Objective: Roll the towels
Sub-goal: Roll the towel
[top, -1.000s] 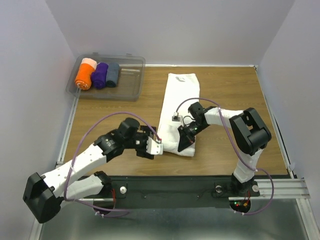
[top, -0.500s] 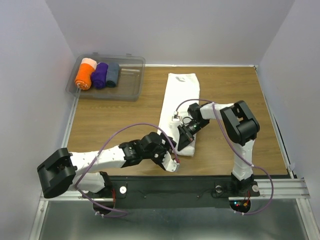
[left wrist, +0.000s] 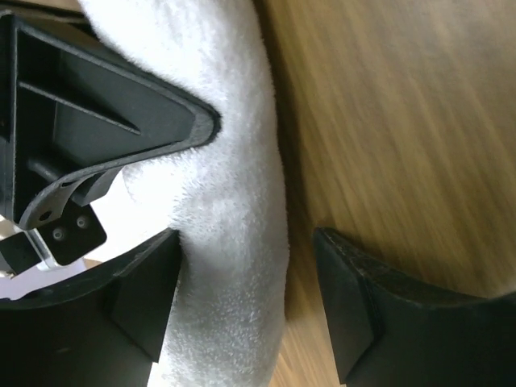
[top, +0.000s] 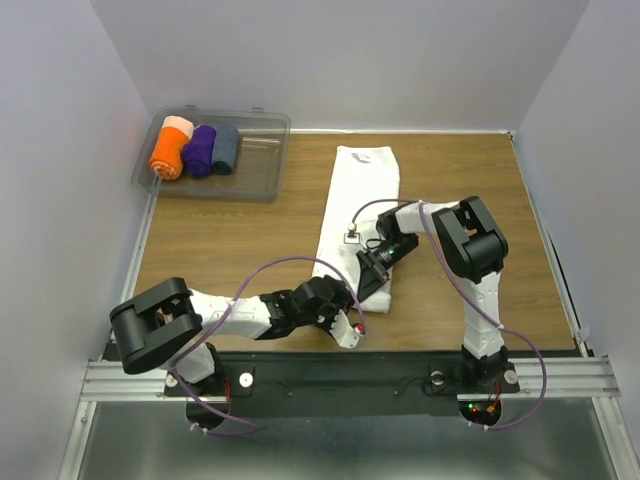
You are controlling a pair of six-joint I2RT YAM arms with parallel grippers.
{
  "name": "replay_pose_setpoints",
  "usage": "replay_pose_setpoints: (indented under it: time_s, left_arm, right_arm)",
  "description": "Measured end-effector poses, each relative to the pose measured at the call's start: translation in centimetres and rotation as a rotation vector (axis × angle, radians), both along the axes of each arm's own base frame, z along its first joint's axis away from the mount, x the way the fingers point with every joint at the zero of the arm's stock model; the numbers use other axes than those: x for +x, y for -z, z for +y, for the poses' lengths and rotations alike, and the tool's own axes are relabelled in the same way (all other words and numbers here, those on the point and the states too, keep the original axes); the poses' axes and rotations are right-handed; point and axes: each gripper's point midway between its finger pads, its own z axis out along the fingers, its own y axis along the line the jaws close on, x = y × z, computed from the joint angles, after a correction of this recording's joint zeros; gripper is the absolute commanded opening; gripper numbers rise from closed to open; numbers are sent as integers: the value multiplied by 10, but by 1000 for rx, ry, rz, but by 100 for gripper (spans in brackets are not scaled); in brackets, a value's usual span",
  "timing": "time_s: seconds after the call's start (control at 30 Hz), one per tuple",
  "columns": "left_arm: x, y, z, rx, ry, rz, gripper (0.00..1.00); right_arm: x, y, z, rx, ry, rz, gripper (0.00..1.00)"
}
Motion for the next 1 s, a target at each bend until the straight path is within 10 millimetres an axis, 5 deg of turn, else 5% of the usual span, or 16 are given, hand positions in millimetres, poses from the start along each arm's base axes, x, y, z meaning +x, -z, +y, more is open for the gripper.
replay_pose_setpoints:
  time_s: [0.1,0.3,0.53,0.57,0.67,0.83,1.0]
  left_arm:
    - [10,2,-5,-12,-40,-25,66]
    - [13,7,-9,-12,-69,-3,22]
    - [4,2,-19,17,-79,145,19]
    - [0,2,-20,23,-77,175,20]
    - [-14,2,-23,54,-66,284,20]
    - [-27,2,-30,112,-75,494,24]
    - [-25,1,-37,150,-133,733,28]
  right_arm:
    - [-1,-1,-1,4,-5,-4,6]
    - [1,0,-4,-1,-5,-11,16]
    - [29,-11,-11,-48,22,-66,79]
    - [43,-17,-13,-51,42,-100,100]
    - [87,-44,-27,-60,112,-251,100]
    - [156,-119,-75,-64,298,-533,100]
    - [171,-180,-137,-131,448,-759,100]
